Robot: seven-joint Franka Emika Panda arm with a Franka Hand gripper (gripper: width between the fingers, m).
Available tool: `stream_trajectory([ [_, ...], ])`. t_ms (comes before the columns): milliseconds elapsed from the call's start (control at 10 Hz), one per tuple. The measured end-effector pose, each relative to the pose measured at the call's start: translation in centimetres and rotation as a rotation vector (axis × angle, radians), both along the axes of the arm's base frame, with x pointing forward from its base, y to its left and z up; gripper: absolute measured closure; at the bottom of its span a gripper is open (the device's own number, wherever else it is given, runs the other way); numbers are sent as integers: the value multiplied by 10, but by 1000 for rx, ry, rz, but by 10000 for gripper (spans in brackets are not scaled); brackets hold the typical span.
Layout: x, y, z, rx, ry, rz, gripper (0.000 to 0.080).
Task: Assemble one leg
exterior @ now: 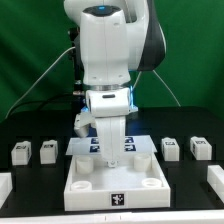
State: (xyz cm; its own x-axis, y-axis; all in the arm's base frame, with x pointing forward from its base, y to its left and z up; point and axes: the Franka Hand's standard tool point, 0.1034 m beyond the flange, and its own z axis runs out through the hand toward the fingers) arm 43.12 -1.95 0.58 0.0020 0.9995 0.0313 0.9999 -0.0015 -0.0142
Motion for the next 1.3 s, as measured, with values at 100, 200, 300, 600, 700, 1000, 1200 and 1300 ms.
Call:
stream_trajectory([
  [100, 4, 7, 0, 3, -4, -5, 748],
  [200, 16, 26, 0, 14, -13, -16, 748],
  [300, 35, 48, 1, 26, -12, -30, 748],
  [600, 65, 86, 0, 38, -11, -29, 747],
  [700, 66, 85, -1, 33, 12, -27, 747],
  [1000, 65, 85, -1, 18, 49, -35, 747],
  [1200, 66, 84, 0, 19, 47, -36, 424],
  [1300, 66, 84, 0, 19, 44, -36, 223],
])
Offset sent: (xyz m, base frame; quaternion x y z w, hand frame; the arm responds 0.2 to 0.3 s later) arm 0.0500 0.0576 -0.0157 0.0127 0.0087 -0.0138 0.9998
